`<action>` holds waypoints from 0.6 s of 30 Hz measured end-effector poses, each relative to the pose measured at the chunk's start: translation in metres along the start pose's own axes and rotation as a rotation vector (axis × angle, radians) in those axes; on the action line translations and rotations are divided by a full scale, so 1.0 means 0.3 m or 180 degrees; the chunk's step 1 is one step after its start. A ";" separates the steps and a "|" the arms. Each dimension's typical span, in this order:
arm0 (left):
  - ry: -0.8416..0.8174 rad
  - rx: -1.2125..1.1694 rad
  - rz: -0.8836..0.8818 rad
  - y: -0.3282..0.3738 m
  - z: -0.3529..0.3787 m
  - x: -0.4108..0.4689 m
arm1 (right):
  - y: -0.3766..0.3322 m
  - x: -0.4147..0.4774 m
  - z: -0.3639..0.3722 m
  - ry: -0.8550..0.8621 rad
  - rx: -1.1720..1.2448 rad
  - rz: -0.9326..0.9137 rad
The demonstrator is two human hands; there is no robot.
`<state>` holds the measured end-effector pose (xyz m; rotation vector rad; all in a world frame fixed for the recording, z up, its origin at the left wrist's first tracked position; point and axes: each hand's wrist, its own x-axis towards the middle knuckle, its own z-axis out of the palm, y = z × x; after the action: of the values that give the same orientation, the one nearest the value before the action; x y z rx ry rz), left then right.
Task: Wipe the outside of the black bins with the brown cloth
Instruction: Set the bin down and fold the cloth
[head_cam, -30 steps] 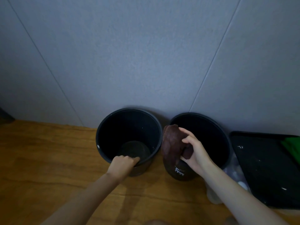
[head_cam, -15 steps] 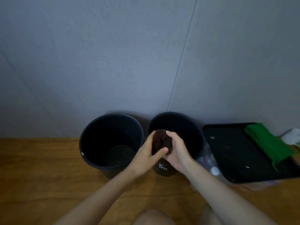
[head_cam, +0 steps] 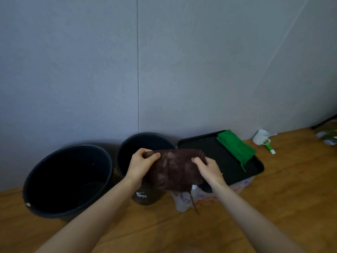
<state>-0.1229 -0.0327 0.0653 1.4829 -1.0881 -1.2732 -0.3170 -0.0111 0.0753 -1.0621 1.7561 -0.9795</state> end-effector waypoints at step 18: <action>-0.1112 -0.1442 -0.1847 -0.128 0.498 0.173 | -0.008 0.590 -0.237 -0.0429 -0.1708 -0.0170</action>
<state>-0.2637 -0.0850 0.0023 1.2856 -0.5141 -2.0854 -0.4327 -0.1617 0.0561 -1.4747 1.9327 -0.4532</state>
